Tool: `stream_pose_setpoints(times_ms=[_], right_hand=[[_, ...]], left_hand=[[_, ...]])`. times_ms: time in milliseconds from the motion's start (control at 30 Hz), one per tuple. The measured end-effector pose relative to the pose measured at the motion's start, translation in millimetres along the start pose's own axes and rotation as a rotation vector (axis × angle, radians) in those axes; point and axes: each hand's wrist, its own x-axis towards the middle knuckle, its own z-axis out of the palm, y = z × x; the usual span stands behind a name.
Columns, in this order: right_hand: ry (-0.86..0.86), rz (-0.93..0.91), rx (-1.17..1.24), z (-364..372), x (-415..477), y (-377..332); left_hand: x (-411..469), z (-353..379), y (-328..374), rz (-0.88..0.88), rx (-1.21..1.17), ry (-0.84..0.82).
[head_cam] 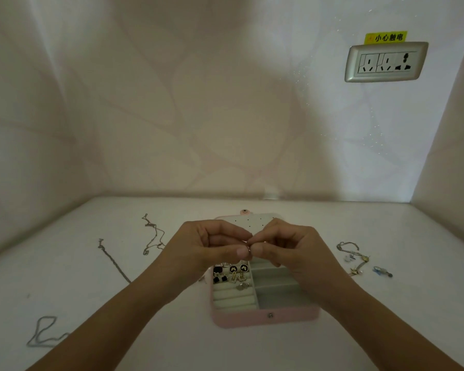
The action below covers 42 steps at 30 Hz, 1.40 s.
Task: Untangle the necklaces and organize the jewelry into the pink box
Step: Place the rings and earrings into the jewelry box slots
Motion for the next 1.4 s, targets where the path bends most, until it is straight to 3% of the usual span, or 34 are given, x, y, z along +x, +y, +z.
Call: stream_pose_setpoints(times_ms=[600,933,1033,1100,1200,1400], right_hand=[[-0.054,0.12,-0.029,-8,2,3],[-0.126,0.166,-0.174,-4,3,9],[-0.11,0.108,-0.333,-4,3,14],[-0.118,0.012,-0.607,-8,3,19],[-0.272,-0.114,-0.951,-13,3,25],[-0.424,-0.165,-1.014,-11,0,28]], left_hand=[[-1,5,-3,-0.086,-0.143,0.027],[0,-4,3,-0.079,0.158,-0.035],[1,-9,2,-0.146,0.195,-0.054],[3,-13,0,-0.2,0.18,-0.03],[6,-18,-4,-0.284,0.132,0.0],[8,-25,-6,-0.344,0.124,0.005]])
